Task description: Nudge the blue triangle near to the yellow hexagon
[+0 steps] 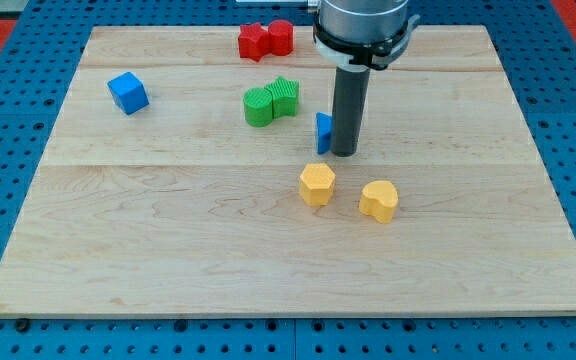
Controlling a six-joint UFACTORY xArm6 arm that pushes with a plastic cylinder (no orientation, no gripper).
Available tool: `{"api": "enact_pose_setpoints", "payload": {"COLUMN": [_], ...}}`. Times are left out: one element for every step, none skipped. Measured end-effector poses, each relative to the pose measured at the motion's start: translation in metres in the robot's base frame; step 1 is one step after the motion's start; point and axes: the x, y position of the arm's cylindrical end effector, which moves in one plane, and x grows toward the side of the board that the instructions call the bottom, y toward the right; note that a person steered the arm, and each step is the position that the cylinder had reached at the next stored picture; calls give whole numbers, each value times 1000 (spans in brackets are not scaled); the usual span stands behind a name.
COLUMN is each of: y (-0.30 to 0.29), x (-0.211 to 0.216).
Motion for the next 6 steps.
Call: {"api": "enact_pose_setpoints", "payload": {"y": [24,26,-26,-65,-18,40], "x": [-19,-40,-38,-29,-23,-12]}}
